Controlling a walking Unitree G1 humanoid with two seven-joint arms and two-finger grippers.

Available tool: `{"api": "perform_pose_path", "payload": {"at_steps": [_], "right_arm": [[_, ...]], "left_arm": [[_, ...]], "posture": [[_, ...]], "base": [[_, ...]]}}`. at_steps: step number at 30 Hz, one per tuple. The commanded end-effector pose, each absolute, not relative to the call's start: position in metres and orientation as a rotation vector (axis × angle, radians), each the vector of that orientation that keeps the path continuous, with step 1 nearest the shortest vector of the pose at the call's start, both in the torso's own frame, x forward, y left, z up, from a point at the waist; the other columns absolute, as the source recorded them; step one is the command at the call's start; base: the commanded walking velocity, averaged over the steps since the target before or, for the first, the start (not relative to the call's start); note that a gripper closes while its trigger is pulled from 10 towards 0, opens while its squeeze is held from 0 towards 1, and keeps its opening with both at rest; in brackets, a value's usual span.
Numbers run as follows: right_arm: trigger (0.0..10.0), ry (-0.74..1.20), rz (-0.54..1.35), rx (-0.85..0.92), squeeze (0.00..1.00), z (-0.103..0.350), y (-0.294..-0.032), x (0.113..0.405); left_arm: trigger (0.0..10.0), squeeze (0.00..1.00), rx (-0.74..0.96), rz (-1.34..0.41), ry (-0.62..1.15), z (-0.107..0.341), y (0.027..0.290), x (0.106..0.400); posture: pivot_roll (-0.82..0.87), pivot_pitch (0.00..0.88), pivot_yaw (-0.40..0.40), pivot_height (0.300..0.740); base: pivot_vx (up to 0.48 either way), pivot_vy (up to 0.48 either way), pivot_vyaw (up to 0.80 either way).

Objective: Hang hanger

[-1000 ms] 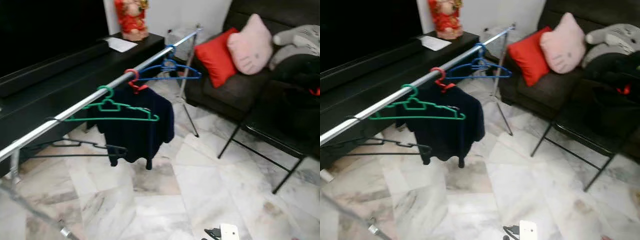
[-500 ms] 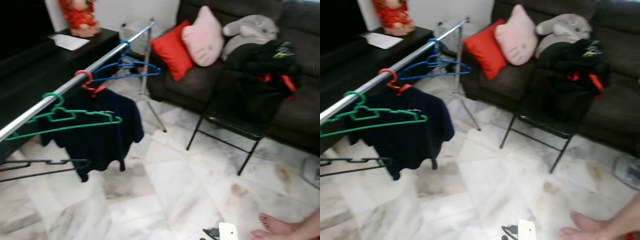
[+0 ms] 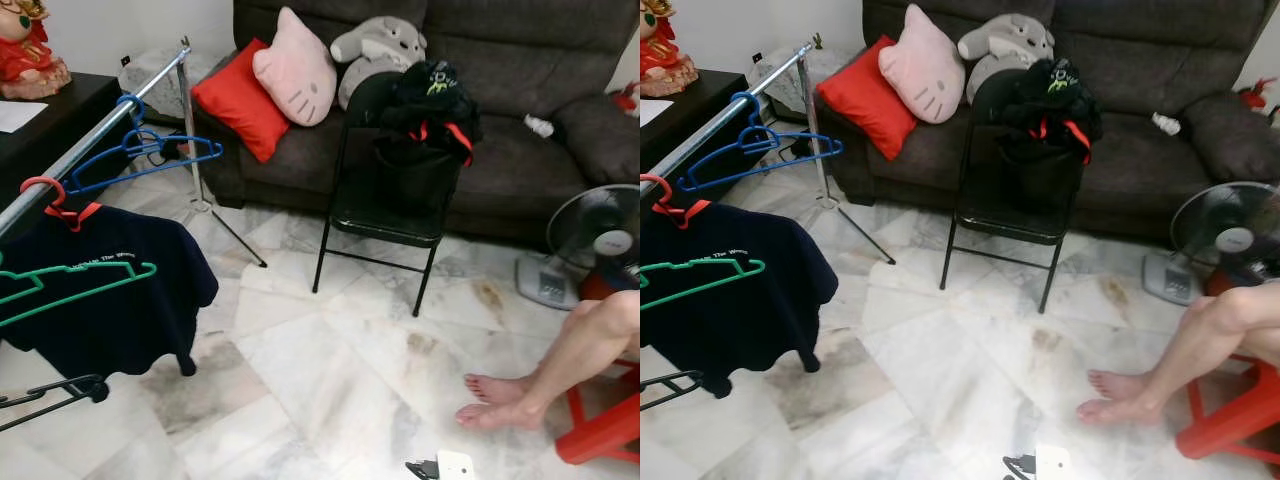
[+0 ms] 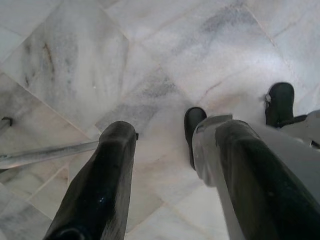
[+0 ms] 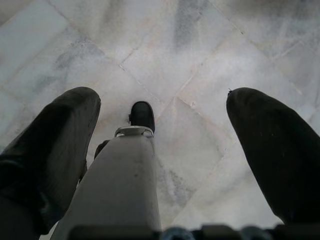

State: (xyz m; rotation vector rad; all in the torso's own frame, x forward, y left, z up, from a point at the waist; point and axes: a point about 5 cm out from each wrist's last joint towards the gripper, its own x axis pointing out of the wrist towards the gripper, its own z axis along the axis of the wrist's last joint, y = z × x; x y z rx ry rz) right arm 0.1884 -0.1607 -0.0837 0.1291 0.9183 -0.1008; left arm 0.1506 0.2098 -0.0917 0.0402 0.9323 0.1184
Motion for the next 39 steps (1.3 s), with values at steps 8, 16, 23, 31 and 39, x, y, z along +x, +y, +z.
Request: {"api": "perform_pose_path", "payload": {"at_steps": [8, 16, 23, 31, 39], "right_arm": [[10.0, 0.918, -0.114, 0.138, 0.0, -0.084, -0.162, 0.188], [10.0, 0.921, -0.11, 0.137, 0.0, -0.084, -0.162, 0.188], [10.0, 0.92, -0.11, 0.135, 0.0, -0.084, -0.162, 0.188], [10.0, 0.9, -0.115, 0.142, 0.0, -0.083, -0.162, 0.189], [10.0, 0.897, -0.118, 0.142, 0.0, -0.083, -0.162, 0.189]], "left_arm": [[10.0, 0.0, 0.032, 0.109, 0.987, -0.096, 0.199, 0.147], [10.0, 0.0, 0.033, 0.091, 0.973, -0.094, 0.187, 0.16], [10.0, 0.0, 0.031, 0.079, 0.963, -0.09, 0.177, 0.172], [10.0, 0.0, 0.031, 0.077, 0.968, -0.089, 0.173, 0.175], [10.0, 0.0, 0.032, 0.084, 0.976, -0.091, 0.178, 0.169]], "posture": [[0.05, 0.139, -0.035, 0.74], [0.05, 0.14, -0.034, 0.74], [0.05, 0.141, -0.034, 0.74], [0.05, 0.141, -0.034, 0.74], [0.05, 0.137, -0.034, 0.74]], "base": [[0.0, 0.0, -0.2], [0.0, 0.0, -0.78], [0.0, 0.0, -0.78], [0.0, 0.0, -0.29], [0.182, 0.0, 0.0]]}}
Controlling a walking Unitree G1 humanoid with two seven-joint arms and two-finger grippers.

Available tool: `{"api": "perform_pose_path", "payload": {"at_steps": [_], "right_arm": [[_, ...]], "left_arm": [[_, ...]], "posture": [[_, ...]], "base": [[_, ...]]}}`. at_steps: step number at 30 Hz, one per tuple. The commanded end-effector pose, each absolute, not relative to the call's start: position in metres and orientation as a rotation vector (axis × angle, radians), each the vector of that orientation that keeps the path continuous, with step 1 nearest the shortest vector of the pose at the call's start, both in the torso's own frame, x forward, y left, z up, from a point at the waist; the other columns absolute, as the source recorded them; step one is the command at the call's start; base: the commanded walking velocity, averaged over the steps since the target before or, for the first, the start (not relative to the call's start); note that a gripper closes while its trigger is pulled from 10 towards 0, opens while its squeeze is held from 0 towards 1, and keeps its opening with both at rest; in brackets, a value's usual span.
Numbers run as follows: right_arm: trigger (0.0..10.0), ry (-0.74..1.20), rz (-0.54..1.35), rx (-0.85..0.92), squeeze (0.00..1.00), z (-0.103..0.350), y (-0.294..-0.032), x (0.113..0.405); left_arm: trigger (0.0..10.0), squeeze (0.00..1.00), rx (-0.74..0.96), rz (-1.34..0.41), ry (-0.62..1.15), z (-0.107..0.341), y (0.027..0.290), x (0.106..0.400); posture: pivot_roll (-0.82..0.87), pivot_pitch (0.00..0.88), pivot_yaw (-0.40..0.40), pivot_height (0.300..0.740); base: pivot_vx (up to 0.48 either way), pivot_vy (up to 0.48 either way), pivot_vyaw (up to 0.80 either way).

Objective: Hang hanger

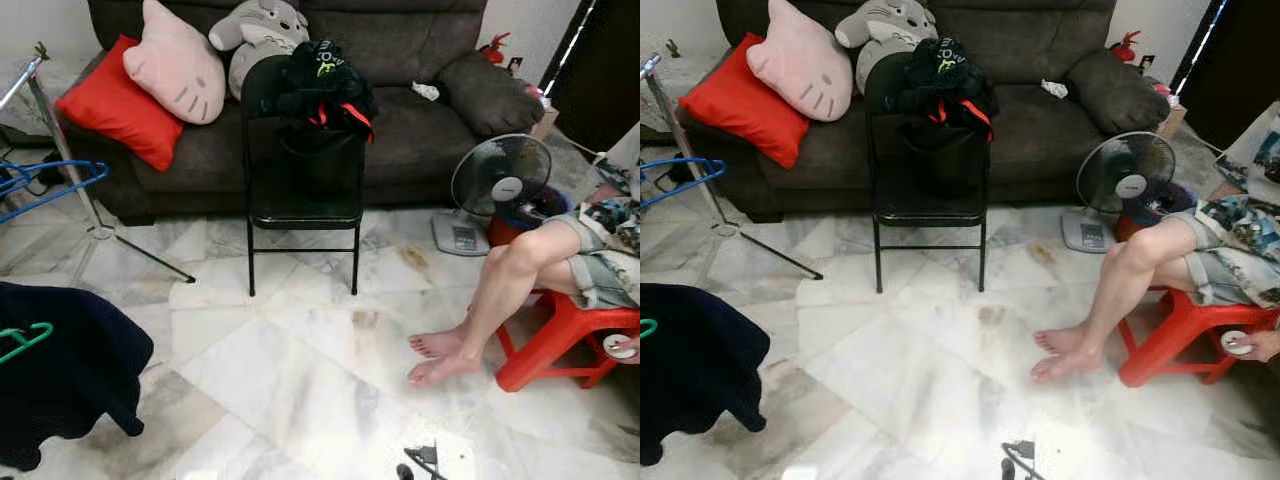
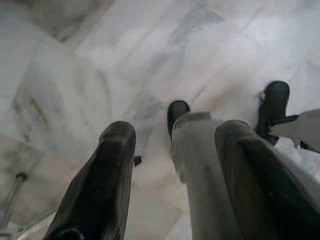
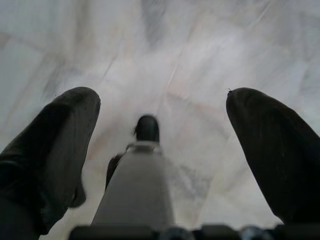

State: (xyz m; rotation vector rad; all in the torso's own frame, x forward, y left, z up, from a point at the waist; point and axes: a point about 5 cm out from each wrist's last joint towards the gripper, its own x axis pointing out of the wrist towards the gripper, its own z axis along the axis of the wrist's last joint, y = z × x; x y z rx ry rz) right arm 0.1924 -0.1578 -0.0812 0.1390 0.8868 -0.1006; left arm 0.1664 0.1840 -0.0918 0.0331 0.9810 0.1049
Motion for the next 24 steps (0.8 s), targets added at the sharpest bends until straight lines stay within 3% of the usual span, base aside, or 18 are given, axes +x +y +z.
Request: {"api": "perform_pose_path", "payload": {"at_steps": [1, 24], "right_arm": [[10.0, 0.897, -0.118, 0.142, 0.0, -0.0827, -0.1623, 0.1891], [10.0, 0.892, -0.113, 0.14, 0.0, -0.082, -0.1617, 0.1907]], "left_arm": [[10.0, 0.0, 0.031, 0.084, 0.976, -0.0914, 0.1781, 0.1687], [10.0, 0.0, 0.029, 0.073, 0.975, -0.0915, 0.1787, 0.1683]], "posture": [[0.05, 0.137, -0.034, 0.74], [0.05, 0.08, -0.033, 0.74]], "base": [[0.337, 0.0, 0.0], [0.371, 0.0, 0.0]]}}
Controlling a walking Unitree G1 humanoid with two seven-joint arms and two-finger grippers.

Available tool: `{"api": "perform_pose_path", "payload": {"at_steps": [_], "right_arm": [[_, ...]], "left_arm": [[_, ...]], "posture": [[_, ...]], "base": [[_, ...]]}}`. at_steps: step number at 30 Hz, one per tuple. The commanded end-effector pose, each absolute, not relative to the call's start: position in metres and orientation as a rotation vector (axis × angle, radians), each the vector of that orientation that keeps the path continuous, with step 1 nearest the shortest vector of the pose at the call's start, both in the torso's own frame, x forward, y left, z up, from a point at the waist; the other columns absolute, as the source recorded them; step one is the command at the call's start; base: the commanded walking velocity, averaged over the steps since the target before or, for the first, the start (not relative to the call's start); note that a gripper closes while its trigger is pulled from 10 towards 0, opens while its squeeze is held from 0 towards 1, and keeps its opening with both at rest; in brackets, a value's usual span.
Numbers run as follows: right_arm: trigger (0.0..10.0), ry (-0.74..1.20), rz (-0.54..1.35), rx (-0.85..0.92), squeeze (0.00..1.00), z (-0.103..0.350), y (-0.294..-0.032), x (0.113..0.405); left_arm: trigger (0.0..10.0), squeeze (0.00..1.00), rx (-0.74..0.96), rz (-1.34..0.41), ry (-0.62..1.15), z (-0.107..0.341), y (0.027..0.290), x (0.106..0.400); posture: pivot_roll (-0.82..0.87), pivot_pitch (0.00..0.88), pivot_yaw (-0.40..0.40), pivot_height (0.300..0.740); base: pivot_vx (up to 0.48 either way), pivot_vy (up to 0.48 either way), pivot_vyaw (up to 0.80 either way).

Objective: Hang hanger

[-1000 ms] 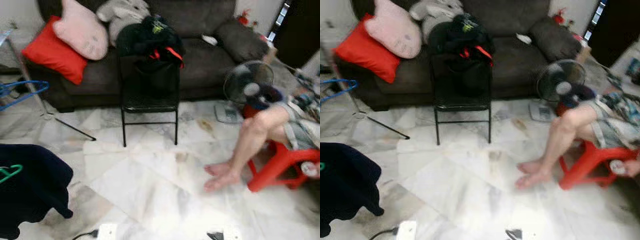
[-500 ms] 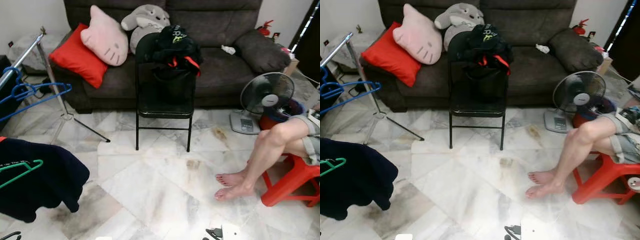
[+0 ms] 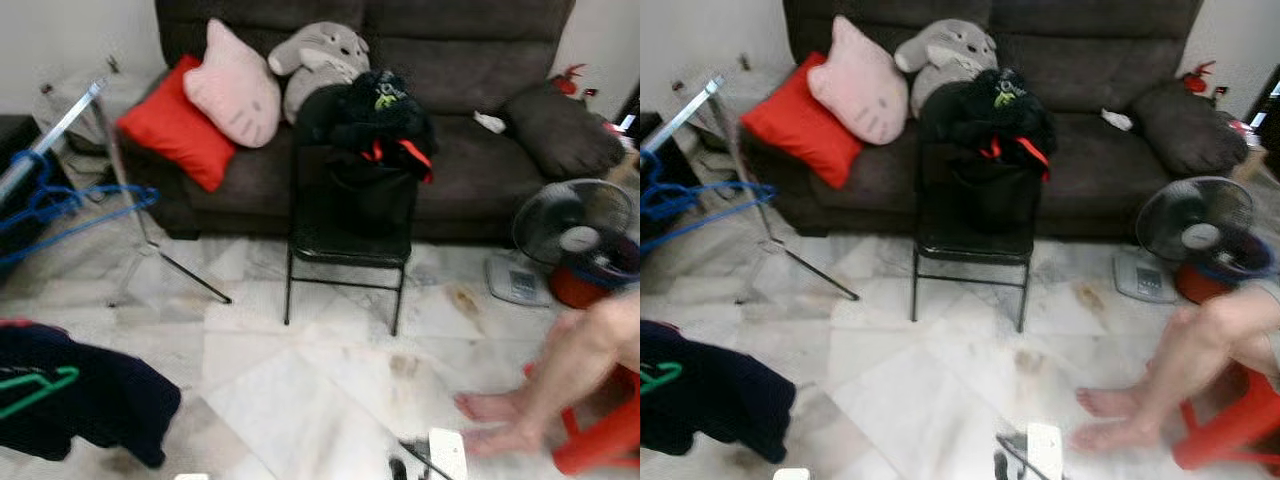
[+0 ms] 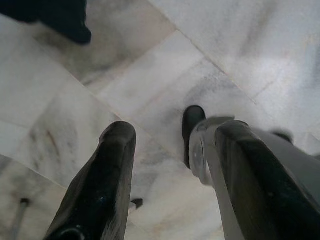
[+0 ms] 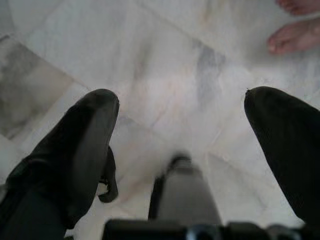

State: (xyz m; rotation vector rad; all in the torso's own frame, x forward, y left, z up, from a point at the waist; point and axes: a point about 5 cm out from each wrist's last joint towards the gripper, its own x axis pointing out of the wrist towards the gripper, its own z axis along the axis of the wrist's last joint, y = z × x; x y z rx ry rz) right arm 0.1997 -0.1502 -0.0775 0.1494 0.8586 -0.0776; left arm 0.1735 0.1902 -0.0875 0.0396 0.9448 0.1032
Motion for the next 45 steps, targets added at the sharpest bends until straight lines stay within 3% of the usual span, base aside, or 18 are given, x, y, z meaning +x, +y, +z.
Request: {"api": "perform_pose_path", "payload": {"at_steps": [1, 14, 32, 45], "right_arm": [[10.0, 0.892, -0.112, 0.14, 0.0, -0.082, -0.1616, 0.1906], [10.0, 0.893, -0.117, 0.144, 0.0, -0.0828, -0.1602, 0.1891], [10.0, 0.88, -0.135, 0.145, 0.0, -0.0821, -0.1598, 0.1898], [10.0, 0.868, -0.169, 0.172, 0.0, -0.0818, -0.1585, 0.1901]], "left_arm": [[10.0, 0.0, 0.029, 0.072, 0.975, -0.0915, 0.1787, 0.1683], [10.0, 0.0, 0.04, 0.055, 0.978, -0.092, 0.1797, 0.1668], [10.0, 0.0, 0.037, 0.06, 0.984, -0.0929, 0.1814, 0.1642], [10.0, 0.0, 0.03, 0.06, 0.983, -0.0925, 0.1821, 0.1651]], "posture": [[0.04, 0.072, -0.032, 0.74], [0.04, 0.036, -0.025, 0.74], [0.01, 0.097, -0.016, 0.74], [-0.01, 0.077, -0.003, 0.74]], "base": [[0.379, 0.0, 0.0], [0.379, 0.0, 0.0], [0.382, 0.0, 0.22], [0.382, 0.0, 0.0]]}}
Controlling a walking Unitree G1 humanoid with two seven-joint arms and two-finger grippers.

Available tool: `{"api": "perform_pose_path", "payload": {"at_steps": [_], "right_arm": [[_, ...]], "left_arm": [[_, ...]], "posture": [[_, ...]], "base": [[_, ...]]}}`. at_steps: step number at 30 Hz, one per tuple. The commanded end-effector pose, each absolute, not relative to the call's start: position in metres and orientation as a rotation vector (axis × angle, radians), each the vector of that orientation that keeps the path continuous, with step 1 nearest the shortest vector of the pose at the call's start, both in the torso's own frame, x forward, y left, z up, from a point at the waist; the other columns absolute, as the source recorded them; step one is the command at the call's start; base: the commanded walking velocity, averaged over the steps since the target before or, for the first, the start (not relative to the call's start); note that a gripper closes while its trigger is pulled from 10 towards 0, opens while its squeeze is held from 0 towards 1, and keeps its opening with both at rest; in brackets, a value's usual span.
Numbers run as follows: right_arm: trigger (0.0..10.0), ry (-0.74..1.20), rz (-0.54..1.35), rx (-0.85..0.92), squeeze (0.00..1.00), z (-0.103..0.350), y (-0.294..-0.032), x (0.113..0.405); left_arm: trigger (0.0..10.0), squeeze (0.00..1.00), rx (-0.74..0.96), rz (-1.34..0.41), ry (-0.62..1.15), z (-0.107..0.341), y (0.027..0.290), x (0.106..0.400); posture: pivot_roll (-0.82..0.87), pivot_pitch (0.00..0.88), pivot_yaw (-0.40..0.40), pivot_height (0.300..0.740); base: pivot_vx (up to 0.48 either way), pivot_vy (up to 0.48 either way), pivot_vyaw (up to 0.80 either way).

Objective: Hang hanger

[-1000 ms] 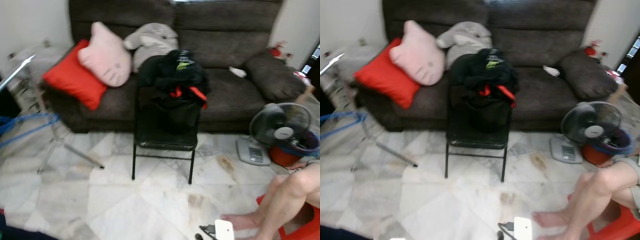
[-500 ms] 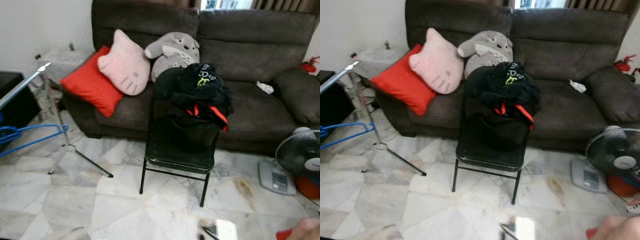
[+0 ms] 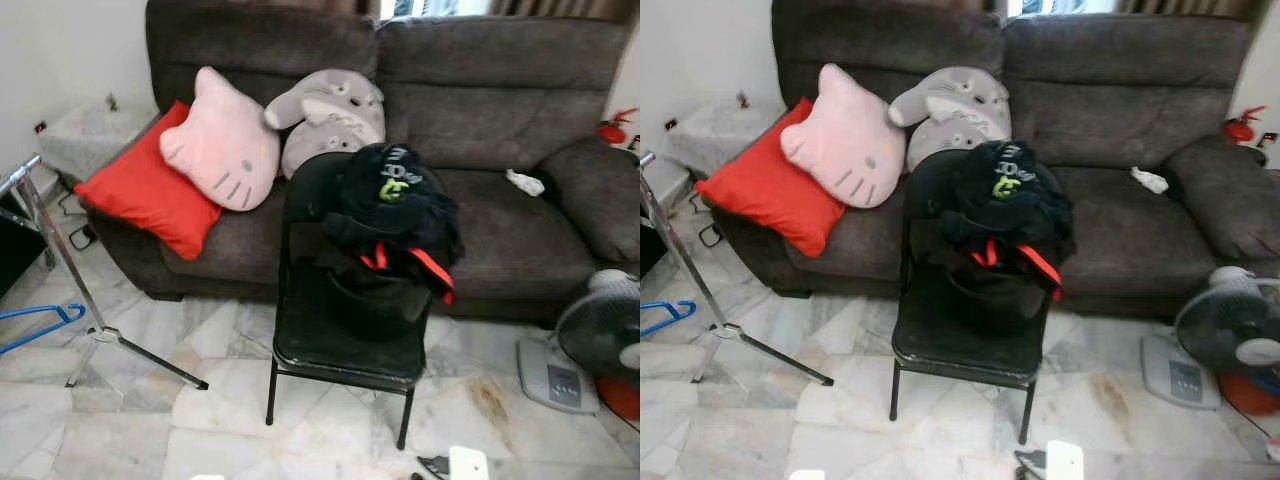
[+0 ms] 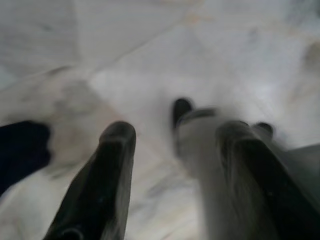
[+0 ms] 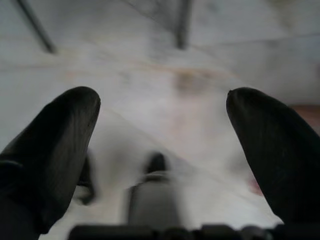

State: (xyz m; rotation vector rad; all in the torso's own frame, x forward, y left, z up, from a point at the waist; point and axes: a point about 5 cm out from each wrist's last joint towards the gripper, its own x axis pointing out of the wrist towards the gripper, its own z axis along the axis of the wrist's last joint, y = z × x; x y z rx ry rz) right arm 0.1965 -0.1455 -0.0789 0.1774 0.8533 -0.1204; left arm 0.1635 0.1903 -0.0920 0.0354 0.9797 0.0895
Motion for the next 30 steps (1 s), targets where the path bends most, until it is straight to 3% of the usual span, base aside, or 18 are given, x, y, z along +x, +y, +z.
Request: {"api": "perform_pose_path", "payload": {"at_steps": [1, 13, 17, 23, 25, 26, 30], "right_arm": [[10.0, 0.868, -0.172, 0.175, 0.0, -0.082, -0.158, 0.19], [10.0, 0.872, -0.259, 0.25, 0.0, -0.085, -0.158, 0.183], [10.0, 0.701, -0.32, 0.192, 0.0, -0.072, -0.191, 0.192], [10.0, 0.57, -0.348, 0.166, 0.0, -0.063, -0.202, 0.192], [10.0, 0.537, -0.348, 0.162, 0.0, -0.061, -0.206, 0.191], [10.0, 0.482, -0.343, 0.139, 0.0, -0.055, -0.211, 0.193], [10.0, 0.385, -0.348, 0.107, 0.0, -0.043, -0.218, 0.199]], "left_arm": [[10.0, 0.0, 0.03, 0.06, 0.983, -0.092, 0.182, 0.165], [10.0, 0.0, 0.028, 0.07, 0.972, -0.093, 0.183, 0.162], [10.0, 0.0, 0.045, 0.059, 0.961, -0.094, 0.182, 0.159], [10.0, 0.0, 0.052, 0.045, 0.913, -0.094, 0.18, 0.156], [10.0, 0.0, 0.073, 0.047, 0.823, -0.086, 0.191, 0.164], [10.0, 0.0, 0.103, 0.052, 0.664, -0.071, 0.21, 0.176], [10.0, 0.0, 0.122, 0.037, 0.489, -0.05, 0.219, 0.193]], "posture": [[-0.01, 0.076, -0.002, 0.74], [-0.02, 0.062, 0.009, 0.74], [-0.03, 0.062, 0.004, 0.74], [-0.03, 0.067, -0.02, 0.74], [-0.02, 0.072, -0.033, 0.74], [-0.01, 0.077, -0.039, 0.74], [-0.01, 0.075, -0.048, 0.74]], "base": [[0.368, 0.0, 0.0], [0.057, 0.0, 0.0], [0.0, 0.0, 0.0], [0.0, 0.0, 0.0], [0.0, 0.0, 0.0], [0.0, 0.0, 0.0], [0.0, 0.0, 0.0]]}}
